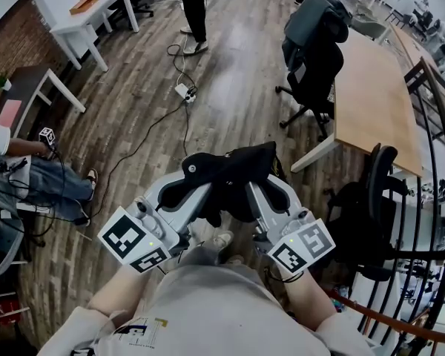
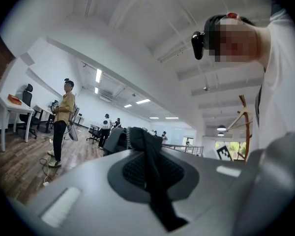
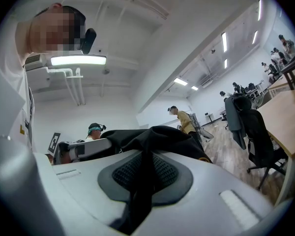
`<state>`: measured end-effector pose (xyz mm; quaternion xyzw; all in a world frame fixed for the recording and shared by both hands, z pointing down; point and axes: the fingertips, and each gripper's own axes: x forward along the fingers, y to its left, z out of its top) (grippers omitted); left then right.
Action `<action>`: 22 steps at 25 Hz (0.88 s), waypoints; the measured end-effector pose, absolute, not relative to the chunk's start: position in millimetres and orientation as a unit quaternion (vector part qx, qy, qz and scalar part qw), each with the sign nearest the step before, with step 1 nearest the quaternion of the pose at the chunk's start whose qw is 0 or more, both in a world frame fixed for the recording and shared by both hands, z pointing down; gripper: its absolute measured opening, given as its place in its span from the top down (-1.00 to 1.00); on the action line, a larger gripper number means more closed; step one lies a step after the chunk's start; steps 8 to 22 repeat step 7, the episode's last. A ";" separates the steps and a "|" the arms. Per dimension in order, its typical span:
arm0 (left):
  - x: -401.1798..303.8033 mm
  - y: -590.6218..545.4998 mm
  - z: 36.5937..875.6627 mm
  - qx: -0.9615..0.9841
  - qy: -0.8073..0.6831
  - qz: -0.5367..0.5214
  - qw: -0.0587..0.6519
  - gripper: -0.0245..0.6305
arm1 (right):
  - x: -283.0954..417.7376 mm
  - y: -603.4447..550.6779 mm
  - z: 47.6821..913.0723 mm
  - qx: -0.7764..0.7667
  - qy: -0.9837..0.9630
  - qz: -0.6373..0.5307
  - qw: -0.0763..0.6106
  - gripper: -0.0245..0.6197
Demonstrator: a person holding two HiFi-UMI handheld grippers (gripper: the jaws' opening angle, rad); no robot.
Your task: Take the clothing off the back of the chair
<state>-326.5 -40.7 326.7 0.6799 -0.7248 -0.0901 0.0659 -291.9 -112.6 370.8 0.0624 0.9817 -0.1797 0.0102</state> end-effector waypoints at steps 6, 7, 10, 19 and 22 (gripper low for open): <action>-322.1 -43.4 325.0 0.682 -0.723 -0.084 0.070 0.90 | -286.7 -115.4 369.2 0.056 0.981 -0.185 0.010 0.81; -321.0 -44.1 324.3 0.683 -0.722 -0.084 0.071 0.90 | -285.7 -116.1 368.5 0.056 0.981 -0.186 0.009 0.81; -321.0 -44.1 324.3 0.683 -0.722 -0.084 0.071 0.90 | -285.7 -116.1 368.5 0.056 0.981 -0.186 0.009 0.81; -321.0 -44.1 324.3 0.683 -0.722 -0.084 0.071 0.90 | -285.7 -116.1 368.5 0.056 0.981 -0.186 0.009 0.81; -321.0 -44.1 324.3 0.683 -0.722 -0.084 0.071 0.90 | -285.7 -116.1 368.5 0.056 0.981 -0.186 0.009 0.81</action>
